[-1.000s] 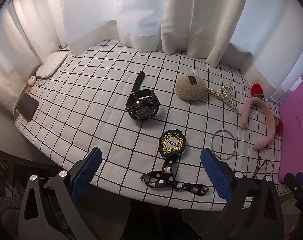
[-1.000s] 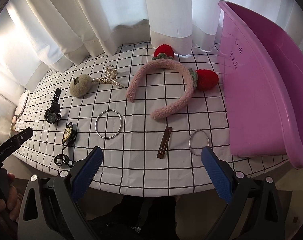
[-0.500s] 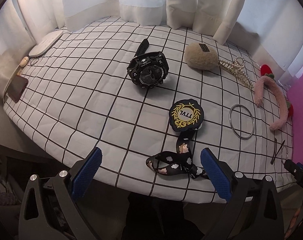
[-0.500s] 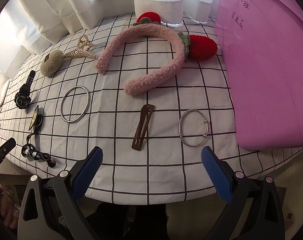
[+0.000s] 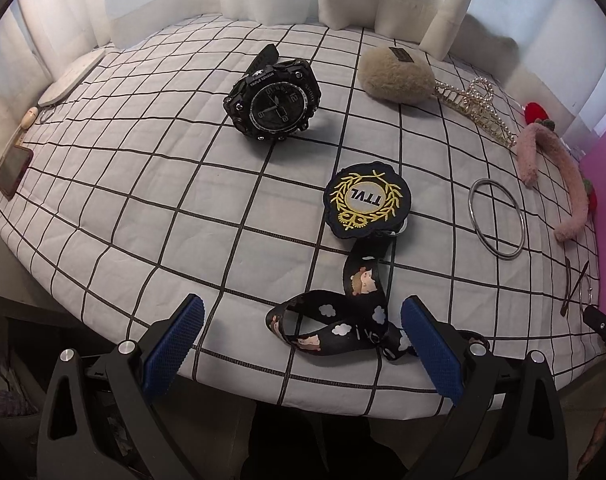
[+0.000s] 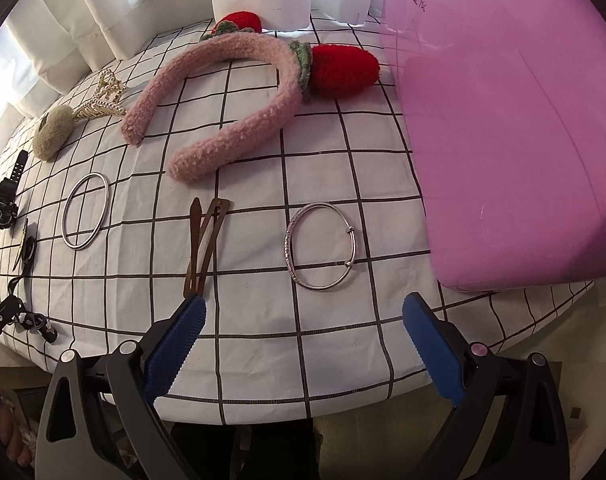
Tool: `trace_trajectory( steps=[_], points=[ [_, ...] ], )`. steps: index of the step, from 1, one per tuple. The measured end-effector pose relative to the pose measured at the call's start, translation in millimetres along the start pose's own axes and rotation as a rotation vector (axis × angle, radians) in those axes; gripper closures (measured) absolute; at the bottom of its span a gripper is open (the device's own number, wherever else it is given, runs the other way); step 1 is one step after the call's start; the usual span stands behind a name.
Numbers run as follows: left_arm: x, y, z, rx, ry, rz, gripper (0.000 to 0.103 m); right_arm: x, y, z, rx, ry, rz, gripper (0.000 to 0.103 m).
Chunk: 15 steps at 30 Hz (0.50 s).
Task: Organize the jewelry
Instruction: 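Move the left tool toward the black badge lanyard while the right tool approaches the silver bangle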
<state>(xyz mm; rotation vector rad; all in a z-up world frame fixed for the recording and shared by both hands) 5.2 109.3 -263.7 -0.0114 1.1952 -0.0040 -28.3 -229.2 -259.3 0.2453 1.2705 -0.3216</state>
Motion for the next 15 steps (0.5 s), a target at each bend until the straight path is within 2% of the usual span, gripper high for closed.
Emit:
trace_trajectory(
  steps=[7,15],
  points=[
    [6,-6,0,0.012,0.005,0.006,0.006,20,-14,12,0.051,0.003,-0.043,0.009],
    [13,-10,-1,0.020,0.007,0.008,0.006,31,-22,17,0.097,-0.002,-0.001,0.009]
  ],
)
Point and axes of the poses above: each gripper's, at about its wrist camera, not at the fingertips, and x roughly the way its jaws point, y to its left, z to its top, the point moved 6 cm from there along x, roughly the way its jaws point, and after that the axes turned 5 degrees about x, right-handed, at the moved point
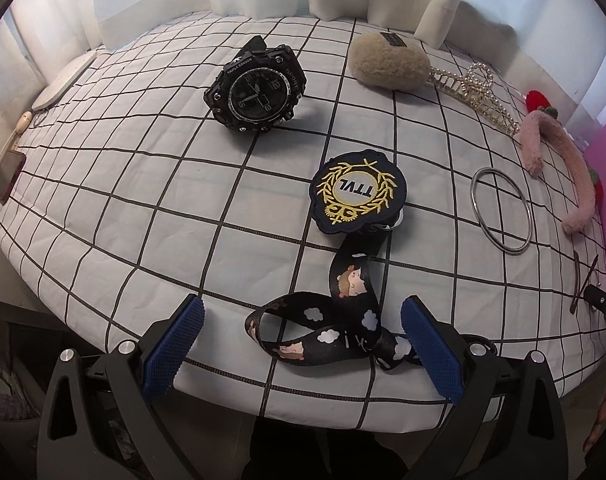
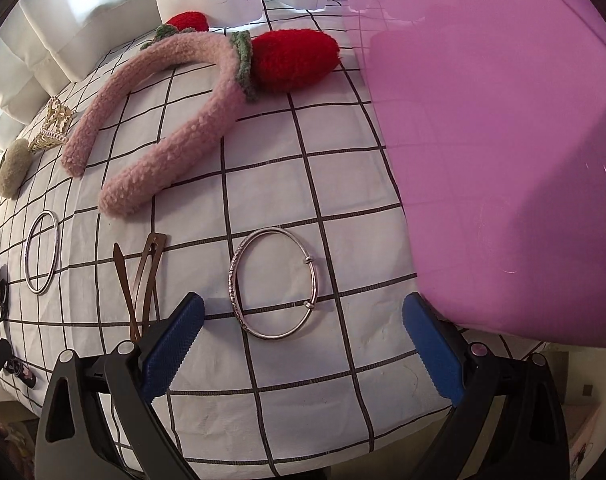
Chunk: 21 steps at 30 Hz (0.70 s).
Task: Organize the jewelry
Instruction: 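Move the left tool toward the black badge lanyard while the right tool approaches the silver bangle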
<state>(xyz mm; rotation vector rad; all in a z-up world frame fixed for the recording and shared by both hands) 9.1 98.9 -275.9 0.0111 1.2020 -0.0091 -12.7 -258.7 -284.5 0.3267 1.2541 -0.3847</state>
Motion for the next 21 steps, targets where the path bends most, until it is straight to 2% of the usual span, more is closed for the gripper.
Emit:
trace_trajectory(
  steps=[8,15,21],
  points=[
    [5,-7,0,0.021,0.005,0.009,0.006,-1,-1,-3,-0.013,-0.041,0.000,0.009],
    [6,-13,3,0.038,-0.037,0.019,0.006,-6,5,-10,-0.001,-0.039,-0.006,0.008],
    [6,-13,4,0.043,-0.018,0.010,0.008,-5,6,-7,0.000,-0.054,-0.004,0.009]
  ],
)
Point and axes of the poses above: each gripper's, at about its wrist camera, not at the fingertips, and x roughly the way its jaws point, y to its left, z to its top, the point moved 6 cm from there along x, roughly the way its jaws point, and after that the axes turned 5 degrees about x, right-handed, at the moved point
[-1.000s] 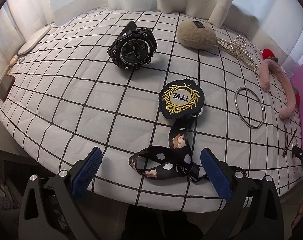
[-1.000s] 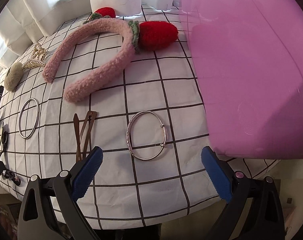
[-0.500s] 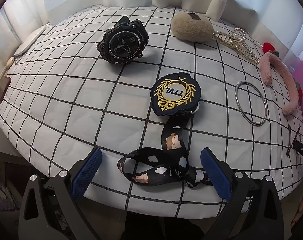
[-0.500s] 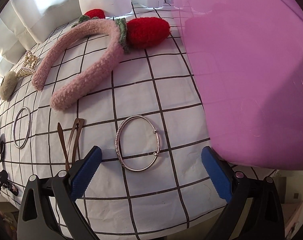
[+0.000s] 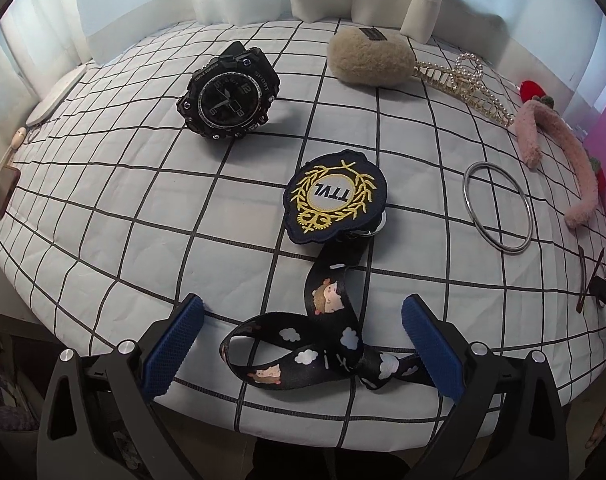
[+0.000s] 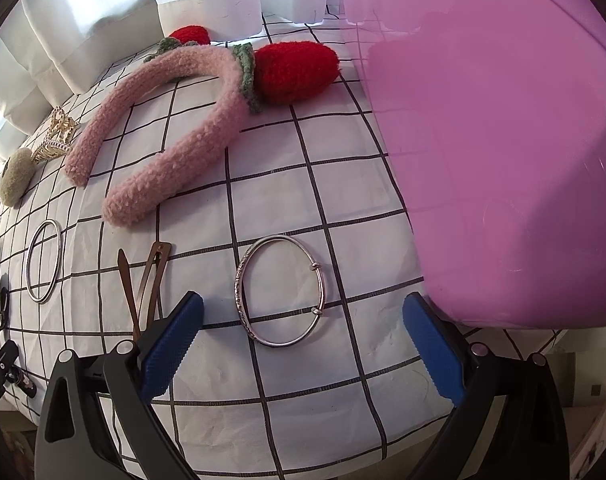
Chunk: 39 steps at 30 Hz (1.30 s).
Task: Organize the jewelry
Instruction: 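Move the left tool toward the black badge lanyard while the right tool approaches the silver bangle, then close the left tool on the lanyard while the right tool grasps the silver bangle, then carry the badge and bangle to the pink tub with both tools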
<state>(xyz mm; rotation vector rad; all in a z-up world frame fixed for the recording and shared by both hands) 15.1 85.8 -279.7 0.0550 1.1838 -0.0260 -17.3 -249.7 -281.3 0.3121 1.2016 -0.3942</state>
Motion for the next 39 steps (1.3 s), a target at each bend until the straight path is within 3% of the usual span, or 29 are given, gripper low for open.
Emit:
trace_trajectory(
  steps=[2,8,10,13,14,16,21,29,39],
  points=[
    [-2,-3,2,0.012,-0.004,-0.004,0.013,-2,0,-1,-0.007,-0.002,0.005,0.009],
    [-10,-19,4,0.076,-0.025,-0.030,0.045,-6,4,-3,-0.021,0.001,0.021,0.010],
    [-12,-24,5,0.093,-0.032,-0.042,0.064,-8,5,-4,-0.026,-0.003,0.026,0.013],
    [-13,-28,7,0.111,-0.030,-0.059,0.087,-15,9,-8,-0.039,-0.014,0.032,0.029],
    [-13,-27,8,0.108,-0.028,-0.063,0.087,-17,11,-8,-0.045,-0.020,0.035,0.034],
    [-13,-26,8,0.103,-0.029,-0.066,0.091,-21,12,-7,-0.056,-0.031,0.034,0.062],
    [-13,-20,7,0.090,-0.029,-0.070,0.097,-25,13,-7,-0.063,-0.026,0.047,0.062],
    [-24,-12,13,0.071,-0.056,-0.064,0.097,-23,18,-2,-0.061,-0.030,0.075,0.062],
    [-54,-18,32,0.066,-0.127,-0.109,0.097,-47,29,5,-0.074,-0.066,0.113,0.062]
  ],
)
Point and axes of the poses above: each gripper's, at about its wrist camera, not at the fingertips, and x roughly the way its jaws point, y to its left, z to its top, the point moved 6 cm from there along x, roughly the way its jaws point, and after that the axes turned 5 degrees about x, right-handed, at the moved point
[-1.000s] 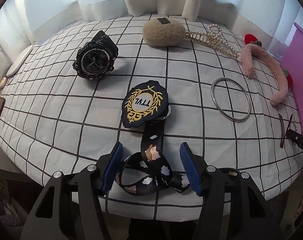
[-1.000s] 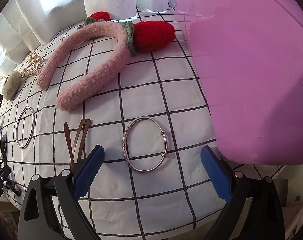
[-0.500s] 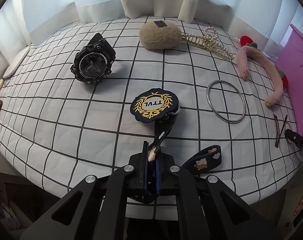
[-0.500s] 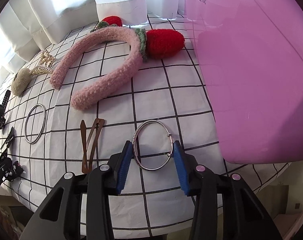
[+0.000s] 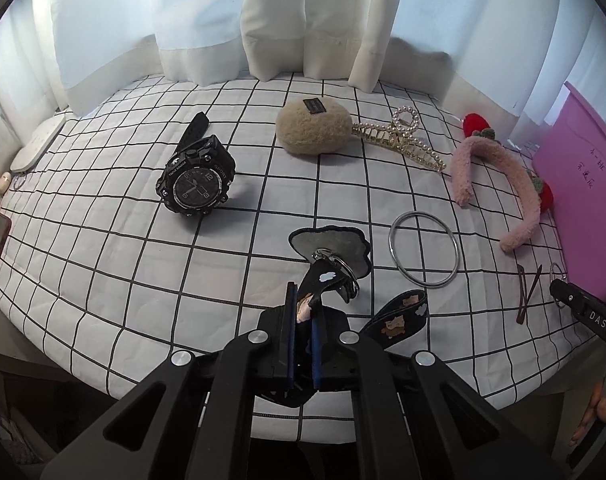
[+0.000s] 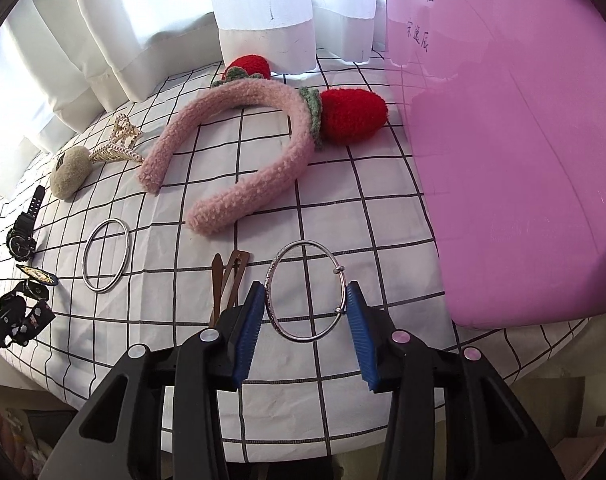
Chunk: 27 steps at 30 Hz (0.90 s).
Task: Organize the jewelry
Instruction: 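Carry the badge and bangle to the pink tub with both tools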
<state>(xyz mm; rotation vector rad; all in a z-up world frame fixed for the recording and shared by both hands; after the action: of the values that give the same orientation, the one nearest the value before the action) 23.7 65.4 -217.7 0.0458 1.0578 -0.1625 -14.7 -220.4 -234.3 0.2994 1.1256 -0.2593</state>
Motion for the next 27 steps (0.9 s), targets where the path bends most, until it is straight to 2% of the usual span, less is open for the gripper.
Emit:
trace_trajectory(
  steps=[13,27],
  points=[
    [-40,-19,43,0.055,-0.113,-0.038,0.097,-37,20,20,-0.009,-0.073,0.059,0.062],
    [-68,-58,80,0.151,-0.188,-0.100,0.097,-85,28,48,0.016,-0.177,0.112,0.062]
  ],
)
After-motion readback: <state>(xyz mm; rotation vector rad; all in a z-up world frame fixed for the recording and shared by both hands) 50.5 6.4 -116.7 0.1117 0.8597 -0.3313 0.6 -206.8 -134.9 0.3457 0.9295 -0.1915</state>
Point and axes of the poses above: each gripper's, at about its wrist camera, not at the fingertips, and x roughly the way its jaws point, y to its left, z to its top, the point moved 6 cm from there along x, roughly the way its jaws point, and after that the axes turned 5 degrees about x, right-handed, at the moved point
